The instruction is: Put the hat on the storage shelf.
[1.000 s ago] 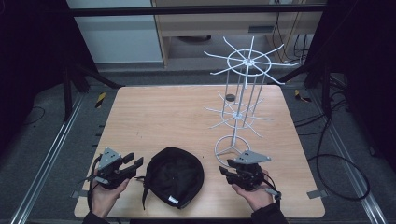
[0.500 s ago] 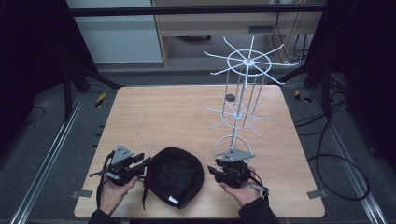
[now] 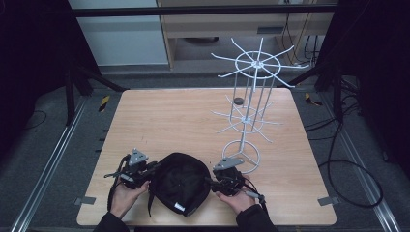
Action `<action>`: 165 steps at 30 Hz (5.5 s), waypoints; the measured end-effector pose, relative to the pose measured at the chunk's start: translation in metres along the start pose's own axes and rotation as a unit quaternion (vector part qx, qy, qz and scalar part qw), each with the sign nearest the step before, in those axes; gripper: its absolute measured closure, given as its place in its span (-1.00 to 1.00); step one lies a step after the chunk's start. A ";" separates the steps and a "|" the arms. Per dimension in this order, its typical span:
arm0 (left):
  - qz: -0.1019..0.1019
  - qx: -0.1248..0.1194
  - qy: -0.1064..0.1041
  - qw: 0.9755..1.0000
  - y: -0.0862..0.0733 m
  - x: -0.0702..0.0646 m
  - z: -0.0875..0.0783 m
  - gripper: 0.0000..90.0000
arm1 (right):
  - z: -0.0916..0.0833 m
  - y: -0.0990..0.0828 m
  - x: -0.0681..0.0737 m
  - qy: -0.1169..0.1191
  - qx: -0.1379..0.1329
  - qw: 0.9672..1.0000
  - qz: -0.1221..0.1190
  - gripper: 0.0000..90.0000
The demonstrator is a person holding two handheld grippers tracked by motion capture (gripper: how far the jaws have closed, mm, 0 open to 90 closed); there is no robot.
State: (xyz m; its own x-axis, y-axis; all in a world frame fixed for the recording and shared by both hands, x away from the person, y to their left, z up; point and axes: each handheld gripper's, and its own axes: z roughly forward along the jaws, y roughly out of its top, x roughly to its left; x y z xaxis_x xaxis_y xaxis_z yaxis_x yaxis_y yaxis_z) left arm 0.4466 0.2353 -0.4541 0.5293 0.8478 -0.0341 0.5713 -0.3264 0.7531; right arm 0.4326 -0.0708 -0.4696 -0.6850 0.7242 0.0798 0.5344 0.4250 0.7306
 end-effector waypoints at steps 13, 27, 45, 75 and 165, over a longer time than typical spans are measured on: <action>-0.010 -0.001 -0.008 1.000 -0.007 0.003 -0.010 0.80 | 0.020 0.012 -0.010 -0.007 0.002 1.000 0.022 0.88; -0.023 0.000 -0.012 1.000 -0.018 -0.001 -0.022 0.80 | 0.040 0.032 -0.013 -0.033 -0.020 0.999 0.004 0.88; -0.042 0.023 -0.004 0.999 -0.014 0.004 -0.011 0.75 | 0.018 0.011 -0.015 -0.002 -0.004 1.000 0.030 0.22; -0.057 -0.045 -0.014 0.997 -0.003 -0.004 -0.038 0.44 | -0.010 0.022 0.009 -0.022 -0.091 0.995 -0.028 0.87; -0.076 -0.168 -0.123 0.975 0.054 -0.075 -0.034 0.83 | -0.030 0.014 0.015 0.093 -0.146 0.984 -0.046 0.04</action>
State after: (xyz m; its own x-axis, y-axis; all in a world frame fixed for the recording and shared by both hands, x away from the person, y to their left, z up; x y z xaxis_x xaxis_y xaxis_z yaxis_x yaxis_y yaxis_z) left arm 0.4170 0.1684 -0.3883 0.6128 0.7364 -0.2867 0.4386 -0.0152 0.8986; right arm 0.4149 -0.0709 -0.4379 -0.8173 0.5661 0.1075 0.3193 0.2897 0.9023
